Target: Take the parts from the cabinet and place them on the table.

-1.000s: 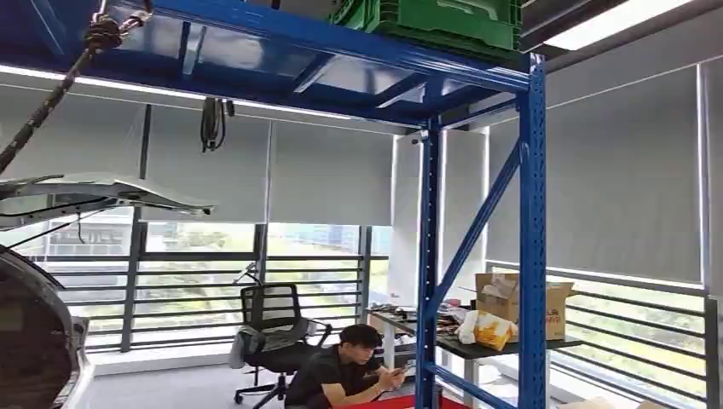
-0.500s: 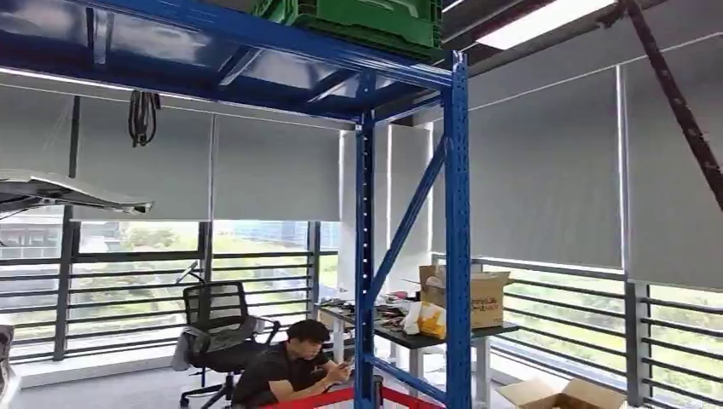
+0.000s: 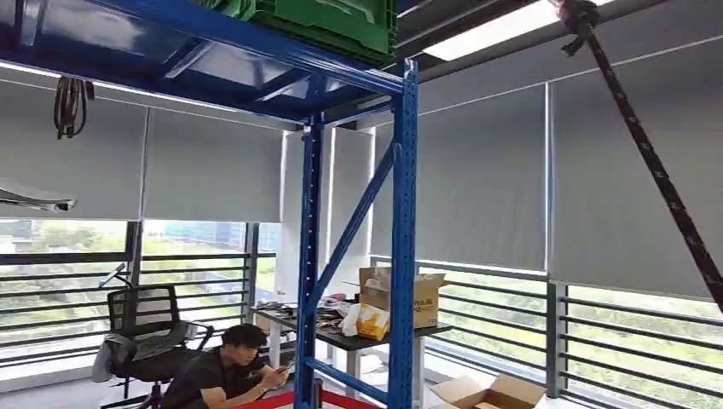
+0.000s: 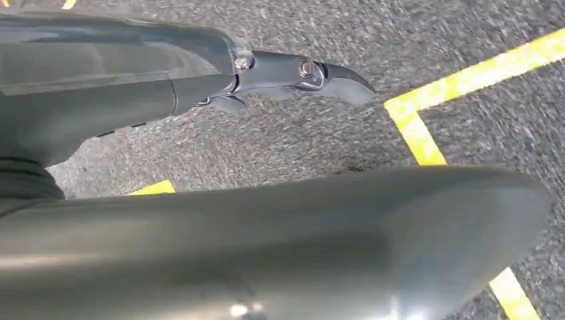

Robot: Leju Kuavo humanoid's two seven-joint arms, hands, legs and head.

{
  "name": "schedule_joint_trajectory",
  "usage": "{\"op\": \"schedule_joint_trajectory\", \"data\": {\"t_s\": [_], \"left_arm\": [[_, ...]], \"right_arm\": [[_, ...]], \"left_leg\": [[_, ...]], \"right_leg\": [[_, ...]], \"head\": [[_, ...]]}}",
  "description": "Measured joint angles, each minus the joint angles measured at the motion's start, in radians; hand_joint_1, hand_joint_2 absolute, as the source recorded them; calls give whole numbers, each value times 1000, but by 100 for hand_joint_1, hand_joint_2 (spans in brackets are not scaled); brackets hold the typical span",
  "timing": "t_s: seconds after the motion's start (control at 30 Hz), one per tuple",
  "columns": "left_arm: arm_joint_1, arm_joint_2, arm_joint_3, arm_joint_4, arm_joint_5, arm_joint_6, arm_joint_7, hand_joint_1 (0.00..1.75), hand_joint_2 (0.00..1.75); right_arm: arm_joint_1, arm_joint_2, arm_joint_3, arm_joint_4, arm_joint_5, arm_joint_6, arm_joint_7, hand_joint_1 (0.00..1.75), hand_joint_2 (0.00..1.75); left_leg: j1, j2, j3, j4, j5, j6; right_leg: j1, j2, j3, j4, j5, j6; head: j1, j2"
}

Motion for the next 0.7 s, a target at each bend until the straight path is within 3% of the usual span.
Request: {"op": "schedule_joint_trajectory", "data": {"t_s": [0.03, 0.07, 0.13, 0.17, 0.2, 0.27, 0.3, 0.33, 0.37, 0.47, 0.5, 0.53, 0.57, 0.63, 0.67, 0.7], "left_arm": [[-1, -3, 0, 0, 10, 3, -3, 0, 175], [0, -7, 0, 0, 17, 3, -5, 0, 175], [3, -11, 2, 0, 24, 1, -15, 0, 175], [3, -12, 2, 0, 26, -1, -21, 0, 175], [2, -14, 2, 0, 27, -2, -24, 0, 175], [0, -18, 2, 0, 34, 1, -20, 0, 175], [0, -20, 3, 0, 41, 4, -15, 0, 175], [1, -19, 4, 0, 48, 9, -12, 0, 175], [0, -19, 6, 0, 51, 12, -6, 0, 175], [3, -19, 7, 0, 52, 13, 6, 0, 175], [2, -18, 7, 0, 51, 13, 6, 0, 175], [2, -14, 7, 0, 49, 13, 6, 0, 175], [4, -14, 6, 0, 46, 14, 12, 0, 175], [12, -6, 6, 0, 39, 21, 19, 0, 175], [16, 0, 6, 0, 38, 21, 15, 0, 175], [18, 7, 6, 0, 35, 19, 9, 0, 175]], "right_arm": [[-8, -1, 3, -3, 2, 1, 5, 175, 175], [-16, -2, 8, -4, 3, 2, 13, 175, 175], [-16, -2, 17, -5, 3, 3, 21, 175, 175], [-17, -2, 20, -5, 4, 2, 26, 175, 175], [-18, -2, 23, -5, 4, 1, 30, 175, 175], [-31, -2, 32, -7, 5, 1, 42, 175, 175], [-45, -2, 42, -9, 9, 1, 51, 175, 175], [-59, -2, 56, -10, 15, -5, 61, 175, 175], [-68, -1, 72, -11, 22, -15, 68, 175, 175], [-69, -1, 114, -20, 46, -52, 79, 175, 175], [-69, -1, 125, -26, 50, -59, 80, 175, 175], [-71, -2, 136, -31, 52, -66, 79, 175, 175], [-73, -2, 146, -32, 56, -79, 78, 175, 175], [-67, -6, 163, -32, 61, -103, 69, 175, 175], [-60, -8, 169, -32, 64, -114, 63, 175, 175], [-55, -11, 172, -32, 66, -122, 56, 175, 175]], "left_leg": [[-1, 8, 0, 0, -1, 6], [-2, 19, 0, 0, -2, 8], [-2, 40, -1, 0, -3, 9], [-2, 51, 0, 0, -4, 9], [-2, 59, 1, 0, -5, 8], [-2, 75, 6, 0, -9, 4], [-2, 83, 11, 0, -12, 0], [-7, 89, 13, 0, -16, -7], [-9, 93, 12, 1, -17, -12], [-6, 115, 20, -7, -17, -29], [-2, 104, 19, -4, -29, -37], [-2, 69, 8, 23, -52, -36], [-3, 48, -21, 89, -91, -34], [-3, 33, -102, 257, -160, -34], [-4, 31, -130, 309, -168, -33], [-4, 30, -136, 309, -152, -33]], "right_leg": [[1, -44, -19, 38, -28, 7], [-3, -62, -52, 110, -68, 13], [-9, -69, -129, 270, -134, 22], [-12, -70, -151, 316, -138, 26], [-14, -72, -146, 303, -120, 28], [-16, -85, -68, 148, -34, 30], [-15, -106, -16, 47, 8, 26], [-6, -151, 11, -6, 3, 22], [-2, -136, 7, -9, 6, 10], [4, -113, 0, -10, 6, -6], [-6, -106, 6, -21, 13, -17], [-5, -100, 6, -22, 13, -23], [-5, -93, 6, -22, 13, -29], [-1, -73, 6, -21, 12, -33], [0, -61, 6, -21, 12, -33], [0, -49, 8, -21, 11, -33]], "head": [[0, 0], [0, 0], [0, 0], [0, 0], [0, 0], [0, 0], [0, 0], [0, 0], [0, 0], [0, 0], [0, 0], [0, 0], [0, 0], [0, 0], [0, 0], [0, 0]]}}
